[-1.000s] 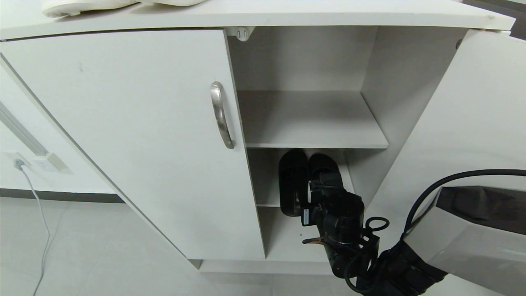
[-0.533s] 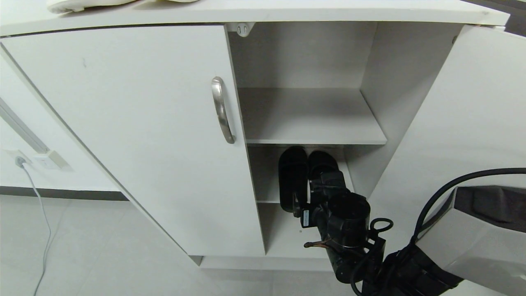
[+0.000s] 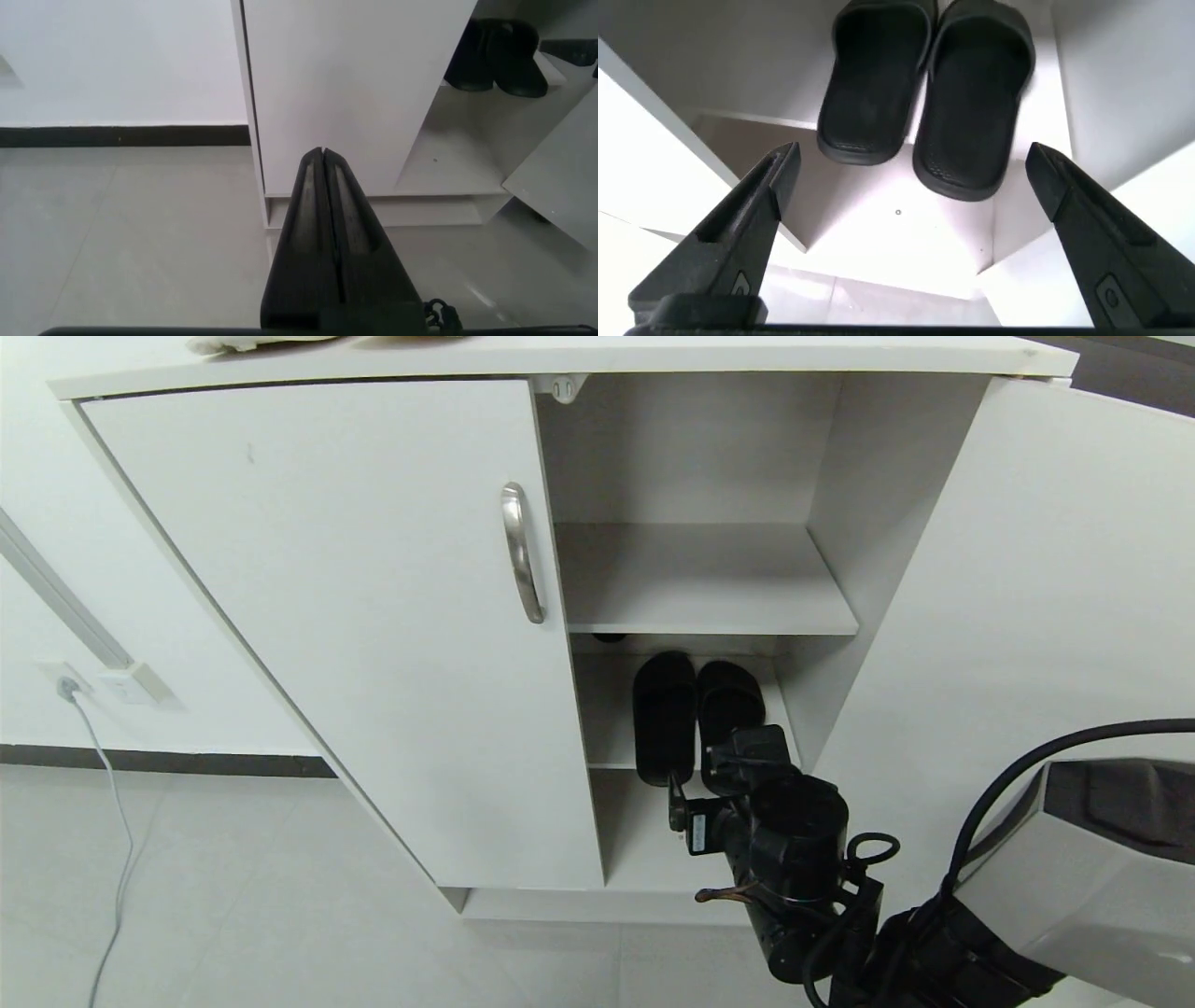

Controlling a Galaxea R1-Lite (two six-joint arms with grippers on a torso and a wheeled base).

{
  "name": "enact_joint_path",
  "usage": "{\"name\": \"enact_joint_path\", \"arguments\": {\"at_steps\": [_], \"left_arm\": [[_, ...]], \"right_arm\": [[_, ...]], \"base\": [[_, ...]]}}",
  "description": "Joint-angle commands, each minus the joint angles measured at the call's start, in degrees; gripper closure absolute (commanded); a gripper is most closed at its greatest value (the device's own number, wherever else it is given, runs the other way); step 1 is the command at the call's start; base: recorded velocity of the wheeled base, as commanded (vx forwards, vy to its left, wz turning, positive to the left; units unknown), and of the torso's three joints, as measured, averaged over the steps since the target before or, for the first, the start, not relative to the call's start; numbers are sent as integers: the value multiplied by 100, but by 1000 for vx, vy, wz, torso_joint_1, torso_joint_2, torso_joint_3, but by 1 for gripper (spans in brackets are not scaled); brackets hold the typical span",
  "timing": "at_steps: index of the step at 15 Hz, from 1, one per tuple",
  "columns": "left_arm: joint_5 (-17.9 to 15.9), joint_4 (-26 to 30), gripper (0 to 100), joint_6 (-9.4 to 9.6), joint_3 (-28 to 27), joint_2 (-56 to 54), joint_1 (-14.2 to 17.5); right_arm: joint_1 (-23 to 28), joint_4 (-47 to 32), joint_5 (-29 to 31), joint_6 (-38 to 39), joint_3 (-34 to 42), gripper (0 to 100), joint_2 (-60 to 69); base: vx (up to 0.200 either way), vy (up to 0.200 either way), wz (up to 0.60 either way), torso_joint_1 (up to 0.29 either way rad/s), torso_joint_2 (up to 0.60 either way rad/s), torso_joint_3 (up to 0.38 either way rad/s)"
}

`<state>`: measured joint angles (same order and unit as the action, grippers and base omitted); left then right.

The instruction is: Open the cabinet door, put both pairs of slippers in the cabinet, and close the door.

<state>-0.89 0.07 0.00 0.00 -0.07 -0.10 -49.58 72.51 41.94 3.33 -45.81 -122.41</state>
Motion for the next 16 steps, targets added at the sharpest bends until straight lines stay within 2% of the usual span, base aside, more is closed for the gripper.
{"name": "enact_joint_path", "arguments": {"at_steps": [1,13,16], "left_arm": [[1,1,100,0,0,7,1],[1,1,100,9,0,7,1],[-8,1,100,9,-9,7,1]], "right_arm": [[10,9,-1,1,46,0,-11],[1,0,-1,-8,64,0,-20],[-17,9,-1,-8,81,0,-20]], "base": [[0,0,0,0,0,0],[0,0,0,0,0,0],[0,0,0,2,1,121]]}}
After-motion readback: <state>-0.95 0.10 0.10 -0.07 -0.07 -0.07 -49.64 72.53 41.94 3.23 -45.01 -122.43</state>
